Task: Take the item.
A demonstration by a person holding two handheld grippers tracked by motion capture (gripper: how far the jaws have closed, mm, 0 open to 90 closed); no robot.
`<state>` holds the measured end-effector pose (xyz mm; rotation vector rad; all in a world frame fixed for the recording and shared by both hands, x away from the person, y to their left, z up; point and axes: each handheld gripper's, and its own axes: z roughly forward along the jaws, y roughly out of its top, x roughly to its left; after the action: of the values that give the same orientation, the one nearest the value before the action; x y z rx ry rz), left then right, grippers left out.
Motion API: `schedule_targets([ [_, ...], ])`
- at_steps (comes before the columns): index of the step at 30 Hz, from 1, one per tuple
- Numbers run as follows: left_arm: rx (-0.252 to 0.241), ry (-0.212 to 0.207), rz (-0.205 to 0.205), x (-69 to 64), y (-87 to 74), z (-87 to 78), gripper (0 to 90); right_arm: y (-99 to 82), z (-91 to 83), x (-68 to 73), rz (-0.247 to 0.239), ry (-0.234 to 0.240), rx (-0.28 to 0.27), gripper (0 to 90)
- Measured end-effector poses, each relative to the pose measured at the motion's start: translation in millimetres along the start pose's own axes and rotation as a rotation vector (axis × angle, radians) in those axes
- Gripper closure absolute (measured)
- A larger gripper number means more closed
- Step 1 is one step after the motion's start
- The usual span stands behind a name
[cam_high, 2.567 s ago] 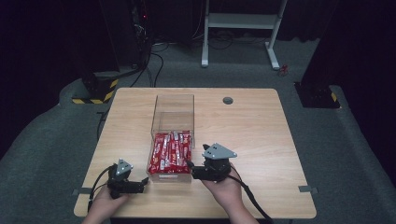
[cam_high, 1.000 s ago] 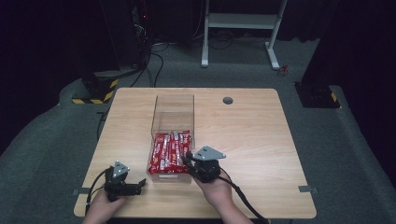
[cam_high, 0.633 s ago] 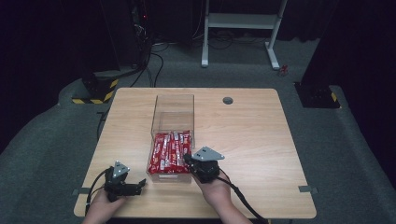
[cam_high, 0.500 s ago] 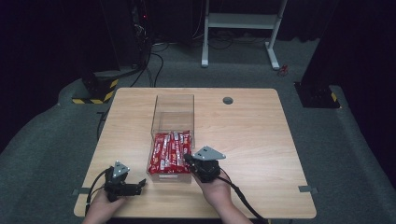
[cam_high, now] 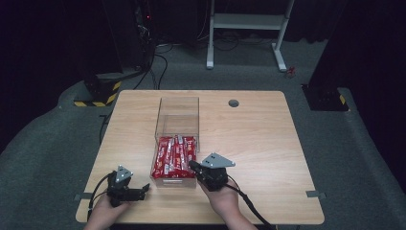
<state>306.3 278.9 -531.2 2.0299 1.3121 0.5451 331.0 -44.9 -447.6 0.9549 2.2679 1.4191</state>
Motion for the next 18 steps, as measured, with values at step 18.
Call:
schedule_targets([
  [18, 0.001, -0.003, 0.005, 1.2, 4.1, 3.9, 0.7, -1.3, -10.9, 3.4, -0.013, -0.001, -0.019, 90.0],
])
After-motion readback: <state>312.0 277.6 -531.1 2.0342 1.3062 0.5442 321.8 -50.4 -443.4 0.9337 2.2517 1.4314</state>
